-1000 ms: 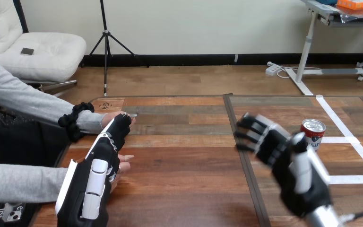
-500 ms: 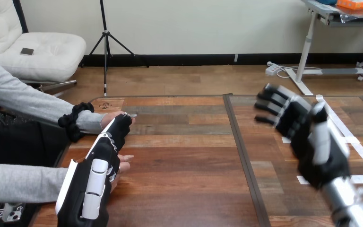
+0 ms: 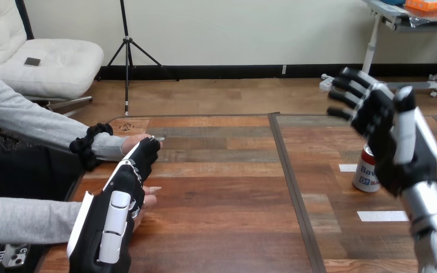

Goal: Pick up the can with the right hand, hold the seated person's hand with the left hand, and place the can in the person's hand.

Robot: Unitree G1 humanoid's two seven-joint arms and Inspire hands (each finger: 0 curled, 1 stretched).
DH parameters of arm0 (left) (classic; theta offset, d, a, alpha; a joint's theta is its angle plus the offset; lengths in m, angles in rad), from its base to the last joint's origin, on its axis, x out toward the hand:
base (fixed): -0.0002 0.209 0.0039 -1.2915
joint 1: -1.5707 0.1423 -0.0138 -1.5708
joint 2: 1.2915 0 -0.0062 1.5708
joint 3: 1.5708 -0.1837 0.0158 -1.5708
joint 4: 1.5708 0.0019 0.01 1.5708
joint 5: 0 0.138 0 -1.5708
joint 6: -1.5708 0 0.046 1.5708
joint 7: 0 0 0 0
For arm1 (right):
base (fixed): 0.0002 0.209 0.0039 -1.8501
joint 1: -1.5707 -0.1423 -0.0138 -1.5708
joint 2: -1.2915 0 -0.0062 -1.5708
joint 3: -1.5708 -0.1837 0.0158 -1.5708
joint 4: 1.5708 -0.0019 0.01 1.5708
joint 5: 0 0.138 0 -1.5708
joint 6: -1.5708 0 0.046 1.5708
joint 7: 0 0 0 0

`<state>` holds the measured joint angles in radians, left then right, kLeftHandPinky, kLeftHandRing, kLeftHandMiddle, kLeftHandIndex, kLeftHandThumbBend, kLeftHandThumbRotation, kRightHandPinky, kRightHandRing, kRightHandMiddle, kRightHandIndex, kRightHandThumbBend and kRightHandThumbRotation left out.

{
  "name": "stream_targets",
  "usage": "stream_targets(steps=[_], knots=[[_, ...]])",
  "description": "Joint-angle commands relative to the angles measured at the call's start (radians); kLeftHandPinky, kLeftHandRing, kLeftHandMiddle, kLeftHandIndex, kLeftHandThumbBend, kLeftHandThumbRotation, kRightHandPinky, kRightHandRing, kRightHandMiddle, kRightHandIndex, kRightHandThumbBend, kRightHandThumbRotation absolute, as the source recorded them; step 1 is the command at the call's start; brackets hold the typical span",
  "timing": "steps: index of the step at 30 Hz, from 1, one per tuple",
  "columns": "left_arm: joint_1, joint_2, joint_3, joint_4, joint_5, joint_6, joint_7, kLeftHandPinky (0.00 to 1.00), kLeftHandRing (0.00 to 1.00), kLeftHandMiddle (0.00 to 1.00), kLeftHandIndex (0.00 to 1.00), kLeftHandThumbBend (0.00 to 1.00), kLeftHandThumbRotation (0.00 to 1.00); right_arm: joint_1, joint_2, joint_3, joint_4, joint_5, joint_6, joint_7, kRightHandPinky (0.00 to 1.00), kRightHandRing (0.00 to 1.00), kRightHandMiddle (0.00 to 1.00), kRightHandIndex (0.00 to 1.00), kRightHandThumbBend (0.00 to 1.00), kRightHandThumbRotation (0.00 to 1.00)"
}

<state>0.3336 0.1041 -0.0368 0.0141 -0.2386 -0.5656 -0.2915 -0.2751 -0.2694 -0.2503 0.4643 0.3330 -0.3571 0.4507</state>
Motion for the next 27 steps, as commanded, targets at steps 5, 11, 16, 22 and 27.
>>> stream_targets(steps=[5,11,16,22,27], knots=[[-0.049,-0.019,0.003,-0.012,-0.011,-0.012,-0.013,0.96,0.94,0.91,0.88,0.59,1.00,-0.148,-0.039,-0.028,0.073,-0.015,-0.021,-0.032,0.77,0.84,0.84,0.83,0.86,1.00],[-0.040,-0.018,0.005,-0.035,-0.004,0.009,-0.003,0.95,0.94,0.91,0.89,0.60,1.00,-0.196,-0.061,-0.039,0.125,-0.030,-0.027,-0.050,0.77,0.84,0.84,0.82,0.86,1.00],[-0.045,-0.017,0.006,-0.026,-0.006,0.002,-0.009,0.95,0.94,0.91,0.89,0.61,1.00,-0.236,-0.078,-0.048,0.174,-0.035,-0.034,-0.051,0.77,0.84,0.84,0.82,0.88,1.00],[-0.051,-0.021,0.007,-0.013,-0.009,-0.007,-0.014,0.96,0.95,0.92,0.89,0.61,1.00,-0.297,-0.108,-0.062,0.261,-0.043,-0.040,-0.068,0.76,0.84,0.84,0.82,0.89,1.00],[-0.051,-0.022,0.008,-0.015,-0.006,-0.001,-0.012,0.97,0.95,0.92,0.89,0.61,1.00,-0.337,-0.126,-0.066,0.314,-0.051,-0.035,-0.088,0.76,0.85,0.84,0.82,0.89,1.00]])
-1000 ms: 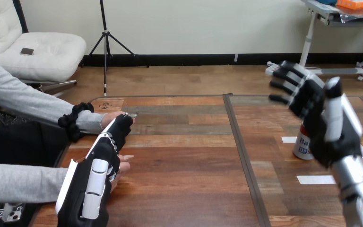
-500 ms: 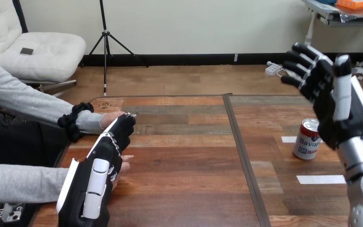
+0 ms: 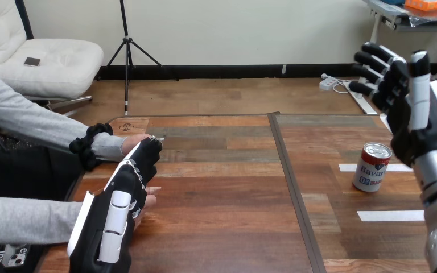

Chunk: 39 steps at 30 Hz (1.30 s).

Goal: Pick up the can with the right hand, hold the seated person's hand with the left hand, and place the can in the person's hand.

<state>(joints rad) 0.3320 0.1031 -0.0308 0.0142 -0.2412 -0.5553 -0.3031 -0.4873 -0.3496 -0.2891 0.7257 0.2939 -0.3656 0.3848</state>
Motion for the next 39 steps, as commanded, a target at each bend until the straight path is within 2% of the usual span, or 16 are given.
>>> stream_targets(steps=[1,9,19,26,39], knots=[[-0.050,-0.023,0.002,-0.012,-0.002,-0.015,0.000,0.97,0.95,0.92,0.89,0.61,1.00,-0.139,-0.055,-0.026,0.072,-0.017,-0.024,-0.027,0.76,0.84,0.84,0.82,0.89,1.00],[-0.056,-0.027,0.002,-0.004,-0.007,-0.018,-0.003,0.98,0.95,0.92,0.89,0.60,1.00,-0.204,-0.094,-0.017,0.167,-0.048,-0.033,-0.049,0.77,0.86,0.85,0.84,0.90,1.00],[-0.064,-0.026,0.003,0.012,-0.010,-0.029,-0.012,0.98,0.95,0.92,0.89,0.61,1.00,-0.292,-0.137,-0.007,0.288,-0.089,-0.013,-0.076,0.81,0.89,0.87,0.85,0.92,1.00],[-0.063,-0.027,0.005,0.007,-0.003,-0.025,-0.005,0.98,0.95,0.92,0.89,0.63,1.00,-0.341,-0.151,-0.009,0.355,-0.098,0.001,-0.085,0.84,0.91,0.88,0.86,0.97,1.00],[-0.066,-0.021,0.010,0.012,-0.001,-0.034,-0.008,0.97,0.94,0.91,0.88,0.64,0.99,-0.398,-0.172,0.005,0.444,-0.149,0.003,-0.129,0.87,0.91,0.88,0.86,0.98,1.00]])
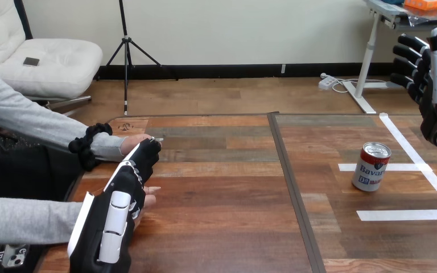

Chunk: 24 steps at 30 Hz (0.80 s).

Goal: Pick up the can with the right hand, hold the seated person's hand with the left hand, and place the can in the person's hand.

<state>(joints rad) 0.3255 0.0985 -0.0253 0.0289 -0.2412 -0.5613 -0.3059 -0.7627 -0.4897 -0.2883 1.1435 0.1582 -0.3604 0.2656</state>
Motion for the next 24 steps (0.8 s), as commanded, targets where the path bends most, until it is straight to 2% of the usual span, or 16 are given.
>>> stream_targets(steps=[1,9,15,24], knots=[[-0.059,-0.016,0.005,-0.003,-0.001,-0.028,-0.006,0.96,0.94,0.91,0.89,0.64,0.99,-0.127,-0.034,0.006,0.033,-0.019,0.002,-0.014,0.87,0.91,0.88,0.86,0.97,1.00],[-0.065,-0.015,0.008,0.008,-0.016,-0.036,-0.021,0.96,0.95,0.92,0.89,0.63,0.99,-0.148,-0.044,0.013,0.068,-0.047,0.012,-0.034,0.86,0.91,0.89,0.87,0.97,1.00],[-0.068,-0.020,0.011,0.015,-0.006,-0.046,-0.017,0.95,0.94,0.91,0.88,0.64,0.97,-0.160,-0.049,0.010,0.089,-0.056,0.040,-0.046,0.86,0.91,0.89,0.87,0.98,1.00],[-0.059,-0.024,0.010,-0.003,0.005,-0.030,-0.003,0.94,0.93,0.91,0.89,0.64,0.98,-0.163,-0.048,0.014,0.104,-0.069,0.073,-0.071,0.87,0.93,0.90,0.88,1.00,1.00]])
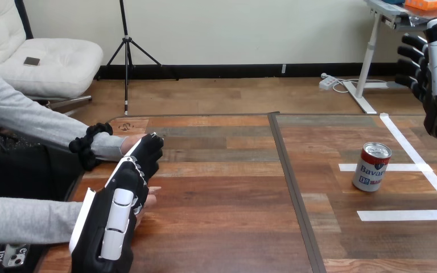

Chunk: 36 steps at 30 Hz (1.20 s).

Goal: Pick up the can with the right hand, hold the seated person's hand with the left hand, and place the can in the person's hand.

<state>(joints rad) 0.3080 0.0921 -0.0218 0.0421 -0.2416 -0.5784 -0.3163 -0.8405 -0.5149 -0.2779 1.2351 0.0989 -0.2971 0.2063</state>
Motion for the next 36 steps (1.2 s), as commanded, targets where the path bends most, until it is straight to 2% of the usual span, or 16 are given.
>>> stream_targets(steps=[1,12,17,24,27,31,36], knots=[[-0.041,-0.018,0.006,-0.018,0.007,-0.013,0.009,0.94,0.93,0.91,0.89,0.64,0.98,-0.085,-0.021,0.004,0.014,-0.011,0.013,-0.011,0.88,0.93,0.91,0.89,1.00,1.00],[-0.035,-0.017,0.003,-0.027,0.013,-0.009,0.015,0.94,0.93,0.92,0.90,0.63,0.98,-0.077,-0.012,0.009,0.022,-0.019,0.021,-0.020,0.95,0.96,0.96,0.93,1.00,0.85],[-0.035,-0.016,0.003,-0.023,0.009,-0.014,0.014,0.94,0.93,0.92,0.90,0.63,0.98,-0.067,-0.014,0.030,0.024,-0.050,0.021,-0.033,0.95,0.97,0.97,0.94,1.00,0.83],[-0.038,-0.008,0.006,-0.018,-0.004,-0.016,-0.001,0.94,0.94,0.92,0.90,0.64,0.98,-0.055,-0.010,0.035,0.027,-0.061,0.020,-0.041,0.95,0.99,0.98,0.95,1.00,0.79],[-0.040,-0.007,0.008,-0.018,-0.005,-0.015,-0.002,0.94,0.94,0.92,0.90,0.64,0.97,-0.056,-0.010,0.046,0.027,-0.078,0.041,-0.060,0.95,0.99,0.99,0.95,1.00,0.76],[-0.041,-0.008,0.011,-0.014,-0.005,-0.019,-0.005,0.94,0.93,0.92,0.89,0.64,0.96,-0.050,-0.016,0.078,0.028,-0.122,0.043,-0.097,0.93,1.00,0.99,0.95,1.00,0.73],[-0.041,-0.008,0.014,-0.011,0.002,-0.024,-0.004,0.94,0.93,0.92,0.89,0.65,0.96,-0.049,-0.016,0.079,0.029,-0.132,0.050,-0.102,0.92,1.00,0.99,0.94,1.00,0.64]])
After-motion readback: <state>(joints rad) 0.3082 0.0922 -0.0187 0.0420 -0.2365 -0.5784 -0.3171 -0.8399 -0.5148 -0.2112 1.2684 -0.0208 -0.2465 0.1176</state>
